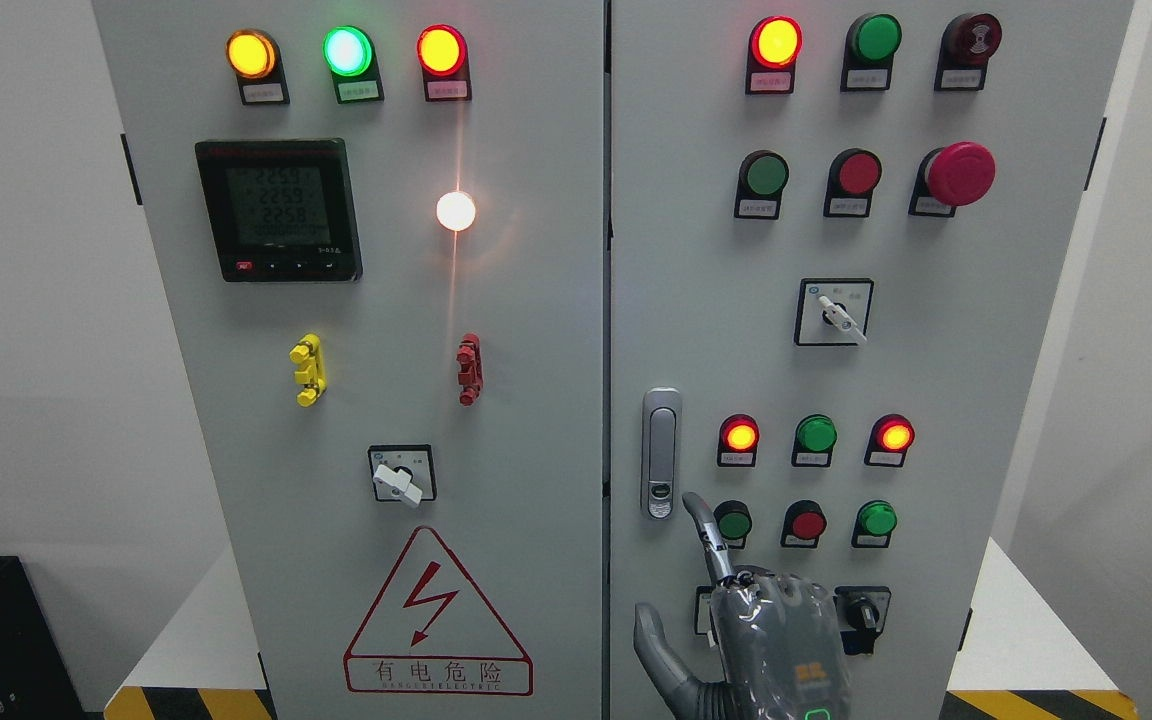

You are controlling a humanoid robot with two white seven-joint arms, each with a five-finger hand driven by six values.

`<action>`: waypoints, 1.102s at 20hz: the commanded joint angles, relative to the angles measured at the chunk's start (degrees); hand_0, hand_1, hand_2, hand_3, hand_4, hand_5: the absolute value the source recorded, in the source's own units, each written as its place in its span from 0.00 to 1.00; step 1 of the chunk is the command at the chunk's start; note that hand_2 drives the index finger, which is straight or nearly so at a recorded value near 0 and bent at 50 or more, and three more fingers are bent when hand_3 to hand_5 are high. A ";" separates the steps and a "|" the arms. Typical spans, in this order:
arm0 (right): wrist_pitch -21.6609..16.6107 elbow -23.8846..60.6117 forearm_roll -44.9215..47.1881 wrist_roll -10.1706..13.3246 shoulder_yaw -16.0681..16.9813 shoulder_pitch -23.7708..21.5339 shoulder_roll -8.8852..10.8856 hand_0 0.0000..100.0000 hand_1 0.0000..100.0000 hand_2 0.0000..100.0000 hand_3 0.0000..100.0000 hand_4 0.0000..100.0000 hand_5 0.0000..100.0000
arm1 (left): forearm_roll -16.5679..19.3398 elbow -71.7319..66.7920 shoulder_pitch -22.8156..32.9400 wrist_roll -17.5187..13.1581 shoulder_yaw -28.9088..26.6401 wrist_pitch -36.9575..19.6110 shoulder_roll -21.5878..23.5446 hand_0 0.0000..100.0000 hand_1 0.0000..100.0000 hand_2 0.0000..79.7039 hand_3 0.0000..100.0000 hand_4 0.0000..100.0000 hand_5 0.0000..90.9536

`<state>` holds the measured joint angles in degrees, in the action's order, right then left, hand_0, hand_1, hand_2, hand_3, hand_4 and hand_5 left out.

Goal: Release door handle
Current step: 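Move the right hand up alongside the silver lever handle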

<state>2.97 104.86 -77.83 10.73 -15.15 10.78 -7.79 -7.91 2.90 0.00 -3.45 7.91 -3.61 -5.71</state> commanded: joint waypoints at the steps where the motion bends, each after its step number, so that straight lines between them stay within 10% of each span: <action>1: 0.90 -4.40 -2.50 0.17 -1.11 1.52 -0.03 0.50 0.27 0.00 0.99 1.00 1.00 | 0.00 0.00 1.14 0.02 0.00 0.01 0.00 0.12 0.56 0.00 0.00 0.00 0.00; 22: 3.19 -7.66 -5.93 0.61 -2.34 4.16 -0.12 0.47 0.28 0.00 1.00 1.00 1.00 | 0.00 0.00 1.14 0.02 0.00 0.01 0.00 0.12 0.56 0.00 0.00 0.00 0.00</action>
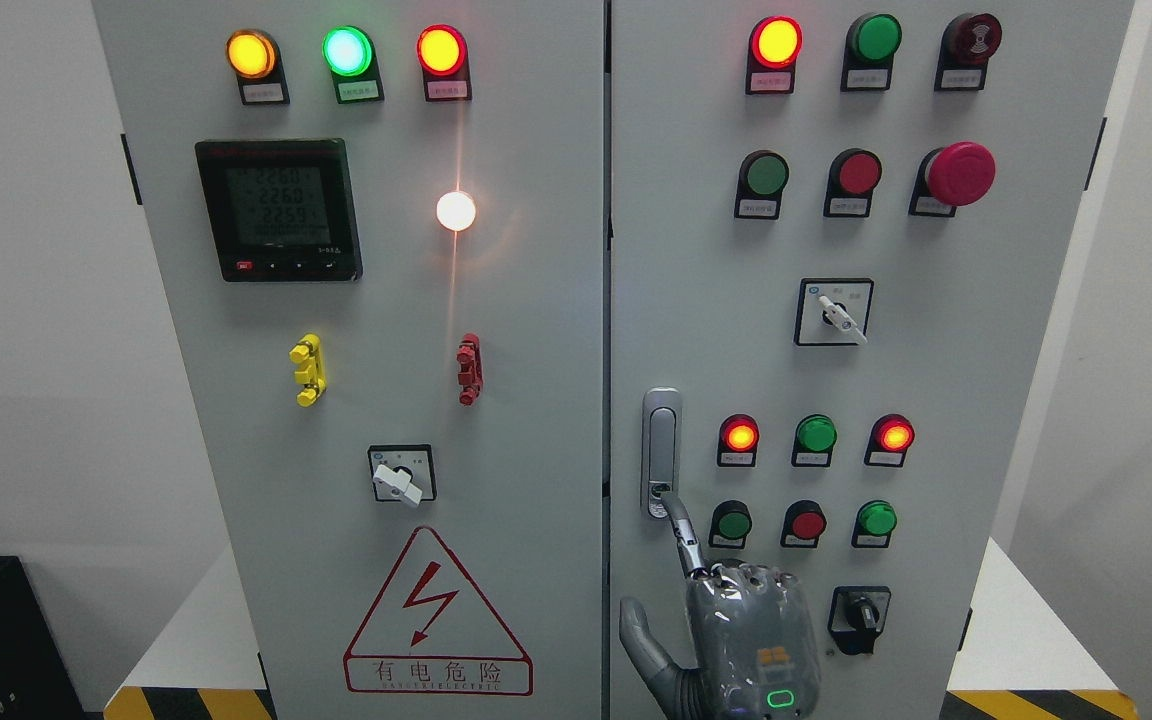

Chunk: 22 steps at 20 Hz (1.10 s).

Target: Release door handle

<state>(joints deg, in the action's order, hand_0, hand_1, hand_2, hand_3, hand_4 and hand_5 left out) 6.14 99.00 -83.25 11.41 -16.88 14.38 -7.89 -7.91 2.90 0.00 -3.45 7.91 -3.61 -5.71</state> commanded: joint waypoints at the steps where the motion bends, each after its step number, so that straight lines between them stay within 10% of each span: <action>1: 0.01 -1.97 -0.51 -0.08 -0.61 0.82 -0.02 0.47 0.28 0.00 1.00 1.00 1.00 | 0.00 0.00 1.14 0.02 -0.09 0.01 0.00 0.12 0.56 0.00 0.00 0.00 0.00; 22: 2.03 -3.03 -0.51 -0.34 -0.35 2.41 -0.11 0.45 0.29 0.00 1.00 1.00 1.00 | -0.08 0.00 1.14 0.02 0.00 0.01 0.00 0.12 0.56 0.00 0.00 0.00 0.00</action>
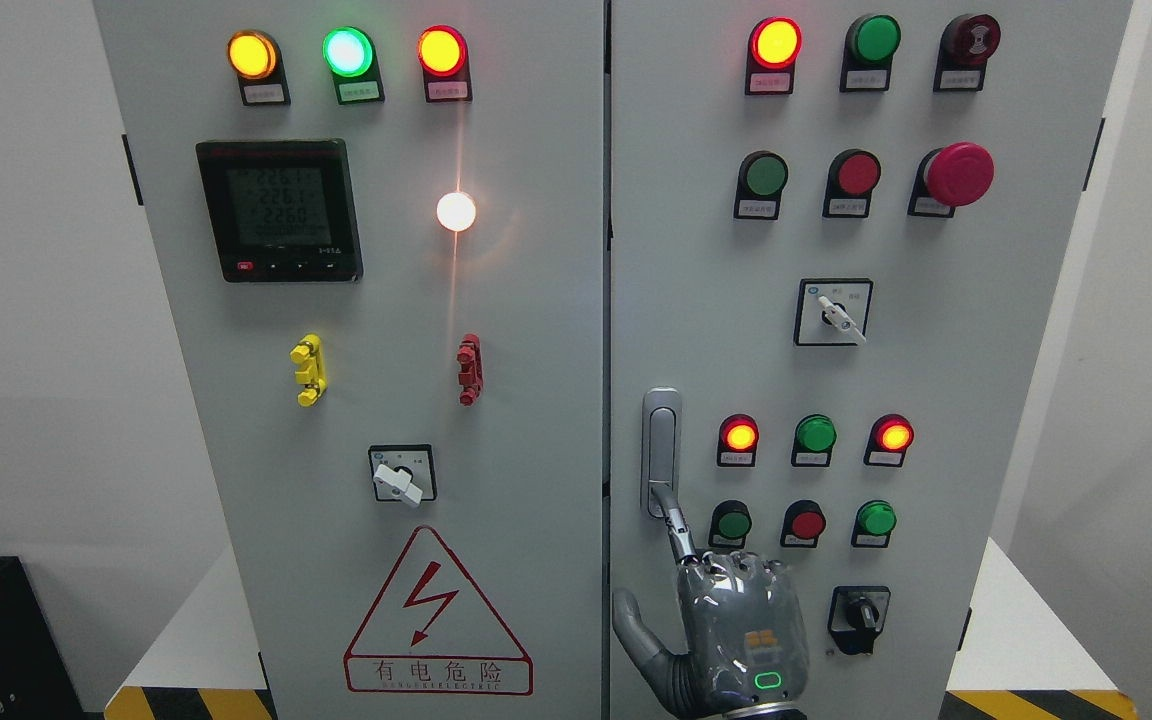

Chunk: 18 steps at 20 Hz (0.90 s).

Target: Release door handle

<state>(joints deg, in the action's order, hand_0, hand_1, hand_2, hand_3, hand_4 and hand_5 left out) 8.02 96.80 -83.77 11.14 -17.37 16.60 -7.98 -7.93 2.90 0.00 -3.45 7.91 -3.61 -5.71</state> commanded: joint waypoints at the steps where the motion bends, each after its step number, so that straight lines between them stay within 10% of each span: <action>1: 0.16 -0.82 0.01 -0.07 0.14 0.19 -0.02 0.45 0.29 0.00 1.00 1.00 1.00 | 0.02 0.00 1.14 0.02 0.00 0.01 0.00 0.12 0.56 0.00 0.00 0.00 0.00; 18: 0.25 -1.26 -0.17 -0.16 0.32 0.19 -0.02 0.45 0.29 0.00 1.00 1.00 1.00 | 0.02 0.00 1.14 0.02 0.00 0.01 0.00 0.12 0.56 0.00 0.00 0.00 0.00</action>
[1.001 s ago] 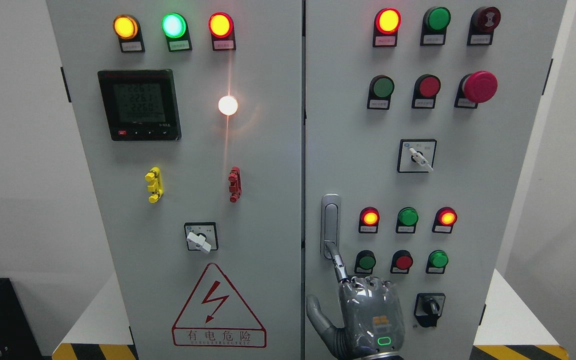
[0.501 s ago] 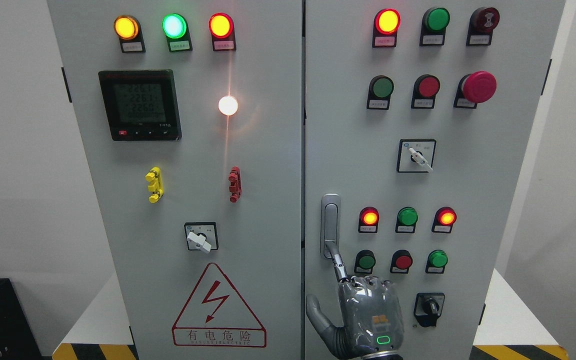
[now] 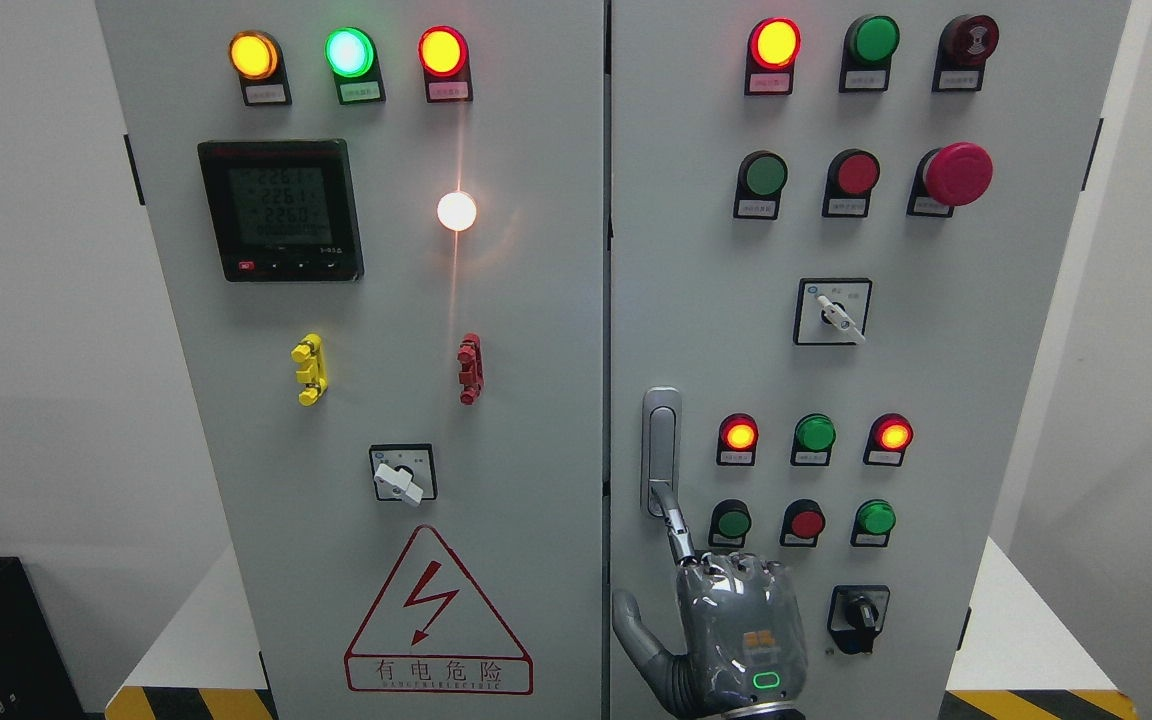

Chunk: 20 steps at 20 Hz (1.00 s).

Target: Release door handle

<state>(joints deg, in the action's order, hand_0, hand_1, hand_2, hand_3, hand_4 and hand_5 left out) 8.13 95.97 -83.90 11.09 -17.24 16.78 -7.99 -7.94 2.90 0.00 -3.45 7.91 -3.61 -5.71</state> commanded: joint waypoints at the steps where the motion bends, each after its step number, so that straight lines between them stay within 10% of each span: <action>1: 0.14 -0.35 -0.03 -0.10 0.19 0.01 0.00 0.45 0.29 0.00 1.00 1.00 1.00 | 0.03 0.00 1.14 0.02 0.00 0.01 0.00 0.12 0.56 0.00 0.00 0.00 0.00; 20: 1.63 -0.35 0.06 -0.28 -1.04 -0.08 -0.09 0.45 0.29 0.00 1.00 1.00 1.00 | 0.03 0.00 1.14 0.02 0.00 0.01 0.00 0.12 0.56 0.00 0.00 0.00 0.00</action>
<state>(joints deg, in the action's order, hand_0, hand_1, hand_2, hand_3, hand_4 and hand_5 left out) 9.87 95.75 -83.93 10.86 -17.67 16.71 -8.05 -7.93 2.90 0.00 -3.45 7.90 -3.61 -5.71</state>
